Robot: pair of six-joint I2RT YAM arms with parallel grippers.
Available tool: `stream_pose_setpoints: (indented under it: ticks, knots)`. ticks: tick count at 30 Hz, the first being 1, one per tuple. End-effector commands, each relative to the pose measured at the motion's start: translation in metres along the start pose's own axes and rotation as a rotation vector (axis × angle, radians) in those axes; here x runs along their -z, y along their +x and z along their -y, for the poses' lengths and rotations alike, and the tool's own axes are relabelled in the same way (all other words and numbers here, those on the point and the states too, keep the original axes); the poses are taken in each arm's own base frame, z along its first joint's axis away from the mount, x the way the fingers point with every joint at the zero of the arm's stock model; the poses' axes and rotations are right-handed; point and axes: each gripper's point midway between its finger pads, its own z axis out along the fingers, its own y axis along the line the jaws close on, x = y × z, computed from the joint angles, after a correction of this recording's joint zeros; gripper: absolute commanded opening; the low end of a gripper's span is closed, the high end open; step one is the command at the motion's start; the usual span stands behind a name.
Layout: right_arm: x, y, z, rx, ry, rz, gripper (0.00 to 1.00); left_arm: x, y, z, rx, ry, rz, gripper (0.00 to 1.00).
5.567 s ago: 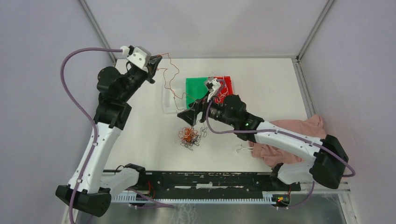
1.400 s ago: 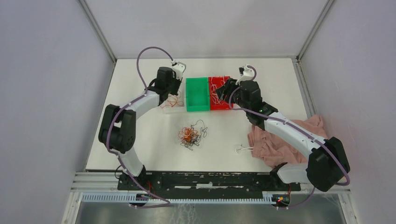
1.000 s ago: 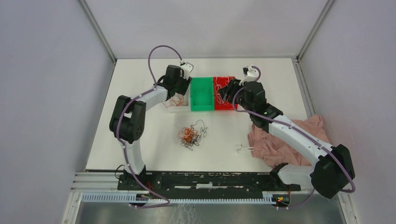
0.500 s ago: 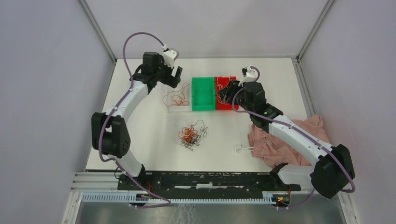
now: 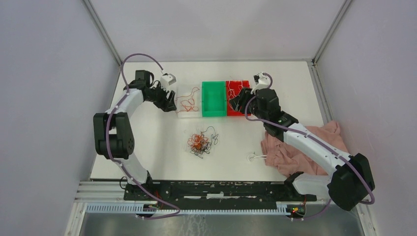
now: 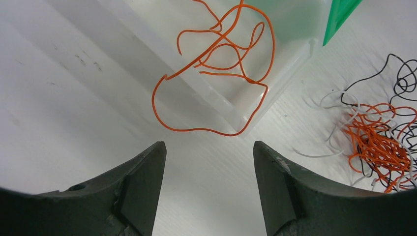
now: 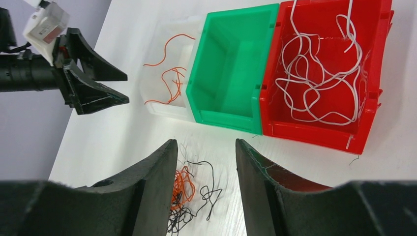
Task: Untangle the cables
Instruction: Place the cable in the bin.
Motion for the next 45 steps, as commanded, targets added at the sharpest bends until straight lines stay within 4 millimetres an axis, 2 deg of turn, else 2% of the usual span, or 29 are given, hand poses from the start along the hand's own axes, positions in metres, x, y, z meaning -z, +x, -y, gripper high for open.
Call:
stream_pose_setpoints:
  ticks: [1,3,7,11,16,20,24,27,30,34,37,39,40,42,45]
  knots:
    - [0.006,-0.009,-0.009,-0.011,-0.044,0.027,0.53,-0.014,-0.001,-0.007,-0.047,0.020,0.028,0.71]
    - [0.006,-0.007,-0.009,-0.014,-0.047,0.022,0.53,-0.020,0.004,-0.017,-0.031,-0.019,0.019,0.69]
    - [0.005,-0.004,-0.010,-0.014,-0.052,0.012,0.53,-0.028,0.006,-0.024,0.005,-0.044,0.028,0.63]
    - [0.003,0.000,-0.010,-0.017,-0.055,-0.001,0.52,-0.026,0.001,-0.030,0.017,-0.042,0.050,0.56]
    - [-0.001,0.004,-0.010,-0.027,-0.060,-0.011,0.52,-0.025,0.003,-0.045,0.038,-0.081,0.050,0.51]
    - [-0.004,0.007,-0.008,-0.030,-0.056,-0.018,0.52,-0.034,0.010,-0.039,0.087,-0.057,0.051,0.53]
    - [-0.004,0.008,-0.008,-0.031,-0.056,-0.020,0.52,-0.043,0.016,-0.042,0.127,-0.082,0.051,0.57]
    - [-0.003,0.007,-0.008,-0.030,-0.056,-0.019,0.52,-0.047,0.014,-0.047,0.161,-0.098,0.068,0.55]
    - [-0.003,0.008,-0.007,-0.030,-0.053,-0.024,0.51,-0.053,0.011,-0.043,0.185,-0.074,0.088,0.53]
    - [-0.002,0.009,-0.006,-0.033,-0.046,-0.028,0.49,-0.057,0.010,-0.041,0.188,-0.075,0.101,0.40]
    - [-0.001,0.010,-0.005,-0.035,-0.042,-0.029,0.48,-0.059,0.015,-0.043,0.188,-0.091,0.095,0.35]
    - [-0.001,0.010,-0.005,-0.036,-0.044,-0.028,0.46,-0.057,0.014,-0.044,0.184,-0.101,0.100,0.25]
    - [-0.001,0.010,-0.005,-0.036,-0.043,-0.030,0.45,-0.056,0.011,-0.045,0.181,-0.106,0.107,0.15]
    - [0.000,0.010,-0.005,-0.037,-0.044,-0.028,0.44,-0.050,0.002,-0.045,0.164,-0.115,0.130,0.04]
    - [-0.001,0.010,-0.006,-0.042,-0.046,-0.030,0.43,-0.033,-0.019,-0.044,0.126,-0.137,0.180,0.03]
